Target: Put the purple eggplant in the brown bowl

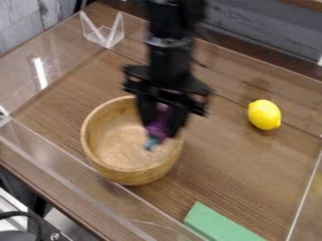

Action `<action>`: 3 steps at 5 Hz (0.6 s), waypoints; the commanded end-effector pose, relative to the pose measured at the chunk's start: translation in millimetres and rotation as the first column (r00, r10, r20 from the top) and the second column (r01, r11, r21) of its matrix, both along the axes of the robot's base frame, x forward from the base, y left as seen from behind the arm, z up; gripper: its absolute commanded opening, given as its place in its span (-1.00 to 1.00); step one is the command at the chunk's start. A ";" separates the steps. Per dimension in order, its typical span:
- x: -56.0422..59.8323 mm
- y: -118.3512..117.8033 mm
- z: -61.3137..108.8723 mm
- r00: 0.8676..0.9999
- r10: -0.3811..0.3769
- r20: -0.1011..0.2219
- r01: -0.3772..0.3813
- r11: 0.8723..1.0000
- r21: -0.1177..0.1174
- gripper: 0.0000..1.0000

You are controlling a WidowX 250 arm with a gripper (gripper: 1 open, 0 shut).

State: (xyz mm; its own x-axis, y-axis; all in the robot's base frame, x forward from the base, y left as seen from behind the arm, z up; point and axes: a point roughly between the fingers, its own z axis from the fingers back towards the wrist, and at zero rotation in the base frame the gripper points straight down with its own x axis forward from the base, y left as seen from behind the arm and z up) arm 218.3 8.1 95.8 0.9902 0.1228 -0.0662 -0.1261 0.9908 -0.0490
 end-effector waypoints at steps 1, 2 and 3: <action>-2.5 32.3 8.8 0.998 0.005 0.055 -0.005 1.000 0.006 -1.00; -1.7 2.5 7.2 0.998 -0.012 0.058 0.012 1.000 -0.007 -1.00; -3.5 -21.7 4.8 0.998 -0.026 0.058 0.027 0.999 -0.019 -1.00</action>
State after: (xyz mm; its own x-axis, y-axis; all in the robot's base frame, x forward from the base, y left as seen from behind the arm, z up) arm 210.1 -13.5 89.5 0.9936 0.0945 -0.0613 -0.0987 0.9927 -0.0689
